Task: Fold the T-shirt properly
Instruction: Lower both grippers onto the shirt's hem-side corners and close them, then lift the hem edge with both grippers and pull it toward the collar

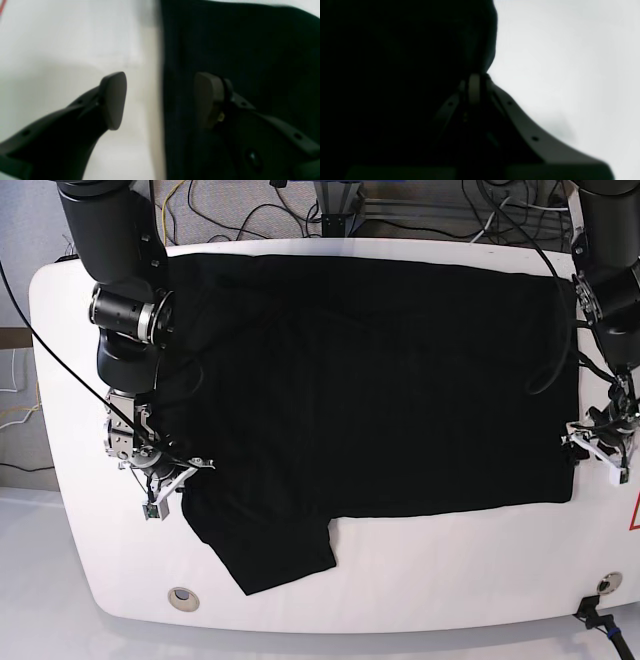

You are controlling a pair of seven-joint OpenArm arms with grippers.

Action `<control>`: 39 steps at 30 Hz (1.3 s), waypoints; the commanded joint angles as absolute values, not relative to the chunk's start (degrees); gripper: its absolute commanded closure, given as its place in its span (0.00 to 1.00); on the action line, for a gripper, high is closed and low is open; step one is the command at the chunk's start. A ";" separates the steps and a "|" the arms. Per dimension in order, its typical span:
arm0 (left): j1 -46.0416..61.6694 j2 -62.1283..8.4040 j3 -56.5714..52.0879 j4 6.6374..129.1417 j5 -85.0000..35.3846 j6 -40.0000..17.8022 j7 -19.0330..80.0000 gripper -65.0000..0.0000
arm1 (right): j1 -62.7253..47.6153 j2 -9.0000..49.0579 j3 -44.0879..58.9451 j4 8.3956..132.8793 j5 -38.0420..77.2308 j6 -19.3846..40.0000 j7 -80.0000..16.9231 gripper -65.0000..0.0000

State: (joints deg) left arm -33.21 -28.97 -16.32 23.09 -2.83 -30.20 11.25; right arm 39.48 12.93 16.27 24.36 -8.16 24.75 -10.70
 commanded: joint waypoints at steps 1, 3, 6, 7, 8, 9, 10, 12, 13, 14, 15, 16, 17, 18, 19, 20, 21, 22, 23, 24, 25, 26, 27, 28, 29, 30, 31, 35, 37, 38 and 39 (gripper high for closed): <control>-34.68 -29.58 -16.31 22.37 -3.56 -29.05 8.22 0.38 | 41.54 13.49 16.40 25.36 -7.52 25.10 -9.54 1.00; -34.68 -29.05 -16.31 21.41 -3.56 -27.56 7.69 0.38 | 41.54 13.49 16.40 25.36 -7.52 25.19 -9.54 1.00; -34.42 -28.97 -16.31 21.41 -3.56 -27.56 7.69 0.38 | 41.45 13.49 16.40 25.36 -7.52 25.19 -9.54 1.00; -34.42 -28.88 -16.31 21.41 -3.56 -27.56 7.78 0.38 | 41.45 13.49 16.40 25.36 -7.52 25.19 -9.54 1.00; -34.33 -28.79 -16.31 21.41 -3.56 -27.74 7.78 0.38 | 41.45 13.58 16.40 25.36 -7.52 25.19 -9.54 1.00; -34.33 -28.44 -16.31 21.41 -3.56 -27.91 7.78 0.38 | 41.45 13.58 16.40 25.36 -7.52 25.19 -9.54 1.00; -34.33 -27.91 -16.31 21.41 -3.56 -27.91 7.78 0.38 | 41.45 13.58 16.40 25.36 -7.52 25.19 -9.54 1.00; -34.33 -27.74 -16.31 21.49 -3.82 -28.00 7.78 0.38 | 41.45 13.58 16.40 25.36 -7.52 25.19 -9.54 1.00; -34.33 -27.65 -16.31 21.58 -3.91 -28.35 7.78 0.38 | 41.45 13.67 16.40 25.36 -7.52 25.19 -9.54 1.00; -34.42 -27.65 -16.31 21.67 -3.91 -29.05 7.78 0.38 | 41.45 13.67 16.40 25.36 -7.52 25.19 -9.54 1.00; -34.59 -27.56 -16.31 21.67 -3.91 -29.76 7.78 0.38 | 41.36 13.67 16.40 25.36 -7.52 25.19 -9.54 1.00; -34.59 -27.47 -16.31 21.67 -4.00 -30.11 7.78 0.38 | 41.36 13.67 16.40 25.36 -7.52 25.19 -9.54 1.00; -34.59 -27.12 -16.31 21.76 -4.00 -30.20 7.78 0.38 | 41.36 13.67 16.40 25.36 -7.52 25.19 -9.54 1.00; -34.68 -26.51 -16.31 21.76 -4.00 -30.20 7.78 0.38 | 41.27 13.76 16.40 25.36 -7.52 25.19 -9.54 1.00; -34.68 -26.24 -16.31 21.76 -4.00 -30.20 7.78 0.38 | 41.27 13.76 16.40 25.36 -7.52 25.27 -9.54 1.00; -34.68 -26.07 -16.31 21.76 -4.00 -30.29 7.78 0.38 | 41.27 13.85 16.40 25.36 -7.52 25.27 -9.54 1.00; -34.68 -25.98 -16.31 21.85 -4.00 -30.29 7.78 0.38 | 41.19 13.85 16.40 25.36 -7.52 25.27 -9.54 1.00; -34.68 -25.89 -16.31 21.85 -4.00 -30.29 7.78 0.38 | 40.66 13.85 16.40 25.45 -7.52 25.27 -9.54 1.00; -34.68 -25.36 -16.31 21.85 -4.00 -30.29 7.69 0.38 | 40.48 13.85 16.40 25.45 -7.52 25.27 -9.54 1.00; -34.68 -25.01 -16.31 22.02 -4.00 -30.29 7.69 0.38 | 40.40 13.85 16.40 25.45 -7.52 25.27 -9.54 1.00; -34.68 -24.92 -16.31 23.16 -4.00 -30.29 7.69 0.38 | 40.40 13.85 16.40 25.45 -7.52 25.27 -9.54 1.00; -34.59 -24.84 -16.40 24.40 -4.00 -30.29 7.78 0.38 | 40.22 13.85 16.40 25.45 -7.52 25.27 -9.54 1.00; -34.51 -24.75 -16.40 24.75 -4.00 -30.29 7.78 0.38 | 40.22 13.85 16.40 25.45 -7.52 25.27 -9.54 1.00; -34.33 -24.75 -16.40 24.92 -4.00 -30.29 7.78 0.38 | 40.13 13.85 16.40 25.45 -7.52 25.27 -9.54 1.00; -34.33 -24.75 -16.48 25.01 -4.00 -30.29 7.78 0.38 | 40.13 13.85 16.40 25.45 -7.52 25.27 -9.54 1.00; -34.33 -24.75 -16.48 25.01 -4.00 -30.29 7.78 0.38 | 40.13 13.85 16.40 25.45 -7.52 25.27 -9.54 1.00; -34.33 -24.75 -16.48 25.10 -4.00 -30.29 7.78 0.41 | 40.13 13.85 16.40 25.45 -7.52 25.27 -9.54 1.00; -34.33 -24.75 -16.48 25.10 -4.00 -30.29 7.69 0.74 | 40.13 13.85 16.40 25.45 -7.52 25.27 -9.54 1.00; -34.33 -24.75 -16.48 25.10 -4.00 -30.29 7.69 0.90 | 40.13 13.85 16.40 25.45 -7.52 25.27 -9.54 1.00; -34.33 -24.75 -16.48 25.10 -4.00 -30.29 7.69 0.95 | 40.13 13.76 16.40 25.45 -7.52 25.27 -9.54 1.00; -34.33 -24.75 -16.48 25.10 -4.00 -30.29 7.69 0.99 | 40.13 13.76 16.40 25.45 -7.52 25.27 -9.54 1.00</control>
